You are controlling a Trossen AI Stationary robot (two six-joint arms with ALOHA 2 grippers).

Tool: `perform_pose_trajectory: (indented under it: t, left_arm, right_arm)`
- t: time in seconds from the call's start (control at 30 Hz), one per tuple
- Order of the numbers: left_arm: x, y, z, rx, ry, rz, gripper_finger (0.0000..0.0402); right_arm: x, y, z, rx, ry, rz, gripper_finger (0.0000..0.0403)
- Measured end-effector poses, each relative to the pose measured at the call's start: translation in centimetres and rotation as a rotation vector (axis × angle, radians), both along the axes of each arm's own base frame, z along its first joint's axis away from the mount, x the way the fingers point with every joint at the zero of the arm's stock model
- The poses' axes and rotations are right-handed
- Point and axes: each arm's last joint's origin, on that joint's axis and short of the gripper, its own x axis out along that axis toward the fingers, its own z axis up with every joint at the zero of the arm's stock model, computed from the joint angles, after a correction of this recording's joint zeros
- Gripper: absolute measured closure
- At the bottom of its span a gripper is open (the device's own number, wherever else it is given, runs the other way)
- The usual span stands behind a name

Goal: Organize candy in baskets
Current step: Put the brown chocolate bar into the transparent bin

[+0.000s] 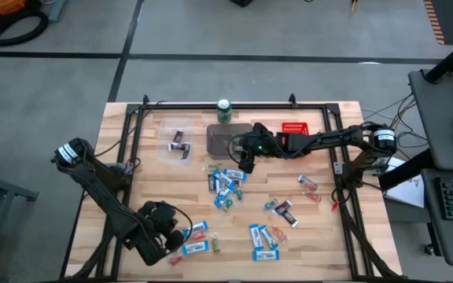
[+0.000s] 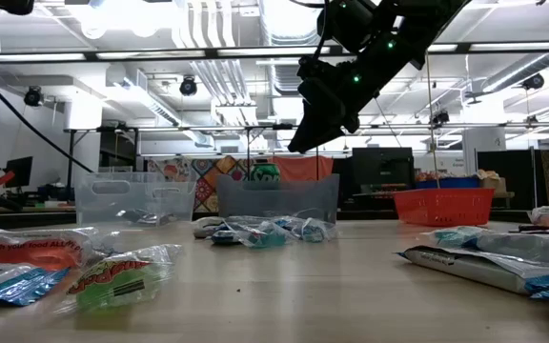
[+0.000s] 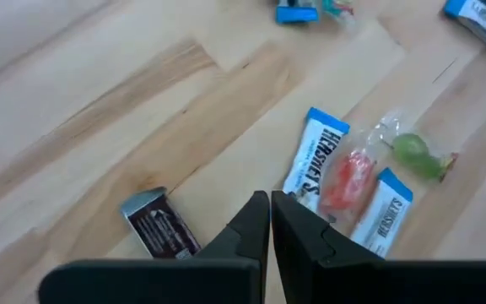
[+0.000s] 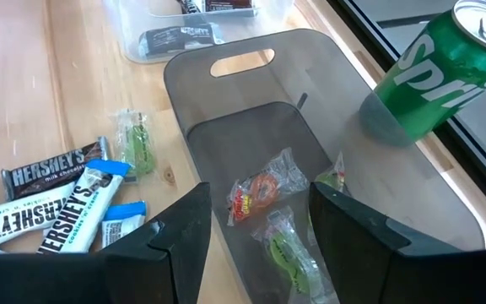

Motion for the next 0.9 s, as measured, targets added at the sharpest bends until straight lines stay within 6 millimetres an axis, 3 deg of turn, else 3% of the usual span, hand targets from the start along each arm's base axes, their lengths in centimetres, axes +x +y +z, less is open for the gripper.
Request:
perform_pose_trajectory:
  t: [0.2, 0.53, 0.67, 0.9]
  left_arm:
    - [-0.1, 0.1, -0.4, -0.041, 0.029, 0.078, 0.0348]
    - [0.3, -0.4, -4.5, -0.016, 0.268, 0.182, 0.0202]
    - [0.5, -0.6, -5.8, 0.005, 0.322, 0.186, 0.0191]
    - [0.6, -0.8, -6.9, 0.039, 0.35, 0.189, 0.0212]
  right_arm:
    - [0.0, 0.2, 0.0, 0.0, 0.0, 0.005, 0.0211]
    - [0.1, 0.4, 0.0, 0.013, -0.002, 0.026, 0.0211]
    - [0.1, 0.5, 0.0, 0.017, -0.004, 0.028, 0.0211]
    - [0.1, 0.5, 0.0, 0.02, -0.005, 0.027, 0.0211]
